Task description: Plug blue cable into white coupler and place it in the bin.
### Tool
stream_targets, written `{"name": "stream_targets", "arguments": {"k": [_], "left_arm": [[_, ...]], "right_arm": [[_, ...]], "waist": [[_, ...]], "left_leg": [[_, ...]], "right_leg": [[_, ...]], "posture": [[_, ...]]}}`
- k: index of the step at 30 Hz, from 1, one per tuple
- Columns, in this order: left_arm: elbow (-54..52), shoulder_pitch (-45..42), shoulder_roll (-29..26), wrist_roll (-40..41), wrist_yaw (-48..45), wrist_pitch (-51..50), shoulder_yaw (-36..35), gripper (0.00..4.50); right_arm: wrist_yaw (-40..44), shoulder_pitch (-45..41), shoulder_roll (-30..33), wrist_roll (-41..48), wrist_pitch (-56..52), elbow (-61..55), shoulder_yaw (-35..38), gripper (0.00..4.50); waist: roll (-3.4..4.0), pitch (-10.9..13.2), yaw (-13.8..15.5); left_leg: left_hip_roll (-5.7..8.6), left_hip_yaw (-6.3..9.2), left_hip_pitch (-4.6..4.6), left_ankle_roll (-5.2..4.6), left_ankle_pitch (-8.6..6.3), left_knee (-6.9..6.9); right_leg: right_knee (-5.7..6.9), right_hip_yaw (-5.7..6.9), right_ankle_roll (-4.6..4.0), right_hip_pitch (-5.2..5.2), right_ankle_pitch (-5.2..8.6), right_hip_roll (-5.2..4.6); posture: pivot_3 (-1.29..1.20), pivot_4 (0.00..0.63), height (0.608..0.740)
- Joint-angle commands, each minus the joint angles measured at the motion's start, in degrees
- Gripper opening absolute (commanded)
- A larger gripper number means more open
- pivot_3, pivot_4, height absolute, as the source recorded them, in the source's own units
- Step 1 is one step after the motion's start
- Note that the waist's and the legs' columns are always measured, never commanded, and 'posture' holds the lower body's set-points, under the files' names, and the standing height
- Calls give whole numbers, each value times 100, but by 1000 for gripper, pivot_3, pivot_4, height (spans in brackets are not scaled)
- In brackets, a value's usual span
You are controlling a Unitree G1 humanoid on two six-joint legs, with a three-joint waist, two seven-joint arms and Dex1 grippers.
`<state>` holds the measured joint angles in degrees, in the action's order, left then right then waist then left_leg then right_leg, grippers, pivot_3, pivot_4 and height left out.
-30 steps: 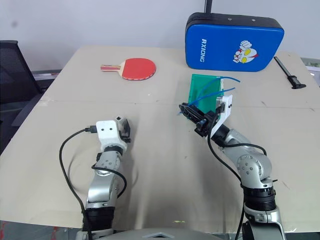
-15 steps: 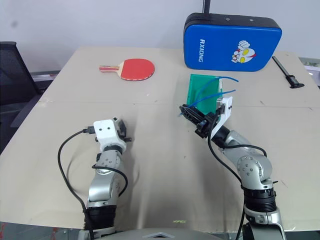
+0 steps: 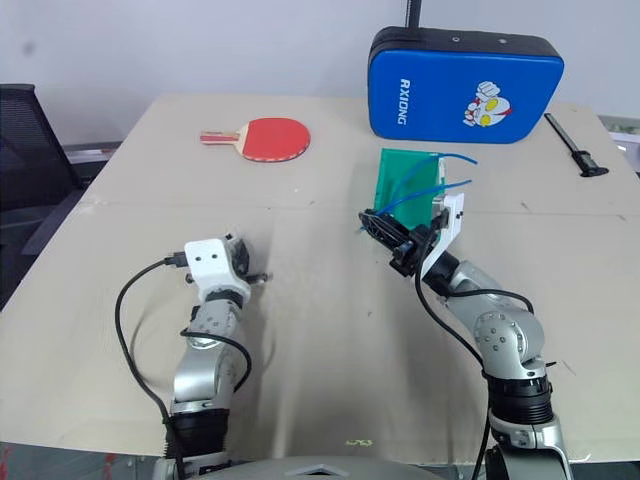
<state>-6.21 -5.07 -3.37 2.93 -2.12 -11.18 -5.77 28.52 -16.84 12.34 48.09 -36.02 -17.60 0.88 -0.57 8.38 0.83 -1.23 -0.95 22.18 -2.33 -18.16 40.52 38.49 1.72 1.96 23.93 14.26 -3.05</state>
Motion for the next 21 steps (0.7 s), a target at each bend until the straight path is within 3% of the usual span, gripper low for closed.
{"name": "stream_targets", "arguments": {"k": [1, 10, 21], "left_arm": [[-125, -267, -341, 435, -1455, 553, 648, 620], [228, -1008, -1044, 73, -2670, 1306, 1485, 620], [342, -1267, -1242, -435, -2719, 1967, 1677, 620]], "right_arm": [[102, -479, 133, -319, 184, -411, -179, 0], [677, -1058, 735, -2295, 1544, -173, -1078, 0], [971, -1167, 825, -2994, 2260, 201, -1168, 0]], "waist": [[1, 2, -2], [0, 2, -12], [0, 2, -4]], "left_leg": [[1, -2, 3, 0, 0, 4], [0, 1, 28, 1, 1, 17], [-1, 7, 38, 3, 1, 19]], "right_leg": [[0, -1, 0, 1, 0, -1], [-16, 8, 1, 14, 0, 3], [-23, 17, 2, 15, -1, 0]], "posture": [[0, 150, 681], [0, 150, 681], [0, 150, 681]]}}
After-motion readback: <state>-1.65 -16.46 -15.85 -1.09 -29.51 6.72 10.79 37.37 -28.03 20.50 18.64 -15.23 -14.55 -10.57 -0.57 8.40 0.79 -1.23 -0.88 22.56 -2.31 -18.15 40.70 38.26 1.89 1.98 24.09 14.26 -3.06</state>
